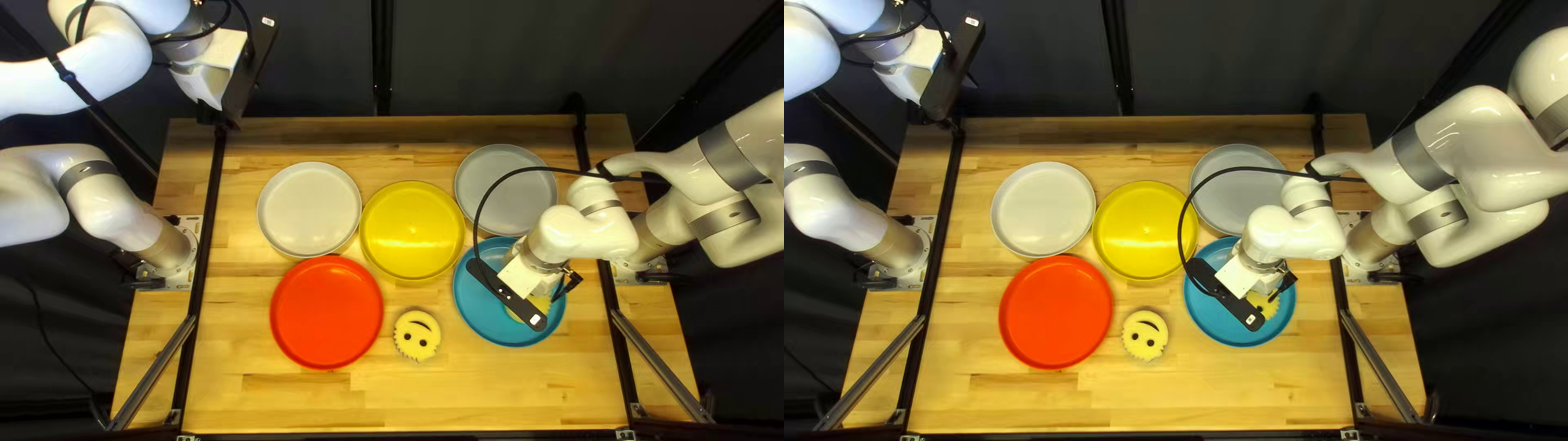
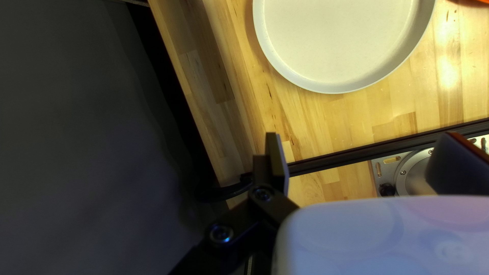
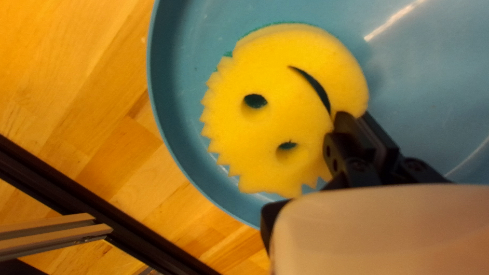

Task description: Pick up sponge and scrub the plate

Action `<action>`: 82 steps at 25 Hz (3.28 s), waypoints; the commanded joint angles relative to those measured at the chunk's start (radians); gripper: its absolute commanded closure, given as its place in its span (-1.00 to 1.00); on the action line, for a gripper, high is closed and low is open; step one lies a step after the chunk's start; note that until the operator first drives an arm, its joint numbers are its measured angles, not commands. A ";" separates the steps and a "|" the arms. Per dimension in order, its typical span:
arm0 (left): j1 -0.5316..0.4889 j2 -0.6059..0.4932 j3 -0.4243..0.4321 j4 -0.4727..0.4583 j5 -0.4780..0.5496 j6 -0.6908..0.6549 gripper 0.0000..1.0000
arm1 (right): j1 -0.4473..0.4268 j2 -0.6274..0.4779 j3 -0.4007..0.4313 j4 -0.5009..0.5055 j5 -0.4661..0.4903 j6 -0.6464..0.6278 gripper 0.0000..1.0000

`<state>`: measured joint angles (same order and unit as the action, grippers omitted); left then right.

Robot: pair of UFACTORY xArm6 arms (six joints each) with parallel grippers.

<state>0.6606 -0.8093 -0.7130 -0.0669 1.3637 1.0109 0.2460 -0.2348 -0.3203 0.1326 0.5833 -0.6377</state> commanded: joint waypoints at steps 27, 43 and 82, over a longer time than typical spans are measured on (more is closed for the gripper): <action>0.000 0.000 0.000 0.000 0.000 0.000 -1.00 | 0.087 -0.062 0.068 -0.036 -0.048 0.097 1.00; 0.000 0.000 0.000 0.000 0.000 0.000 -1.00 | -0.092 -0.018 -0.006 -0.249 -0.029 0.002 1.00; 0.000 0.000 0.000 0.000 0.000 0.000 -1.00 | -0.155 0.012 -0.017 -0.155 -0.083 -0.134 1.00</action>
<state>0.6606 -0.8093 -0.7130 -0.0669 1.3637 1.0109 0.1246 -0.2459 -0.3201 -0.0488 0.5175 -0.7227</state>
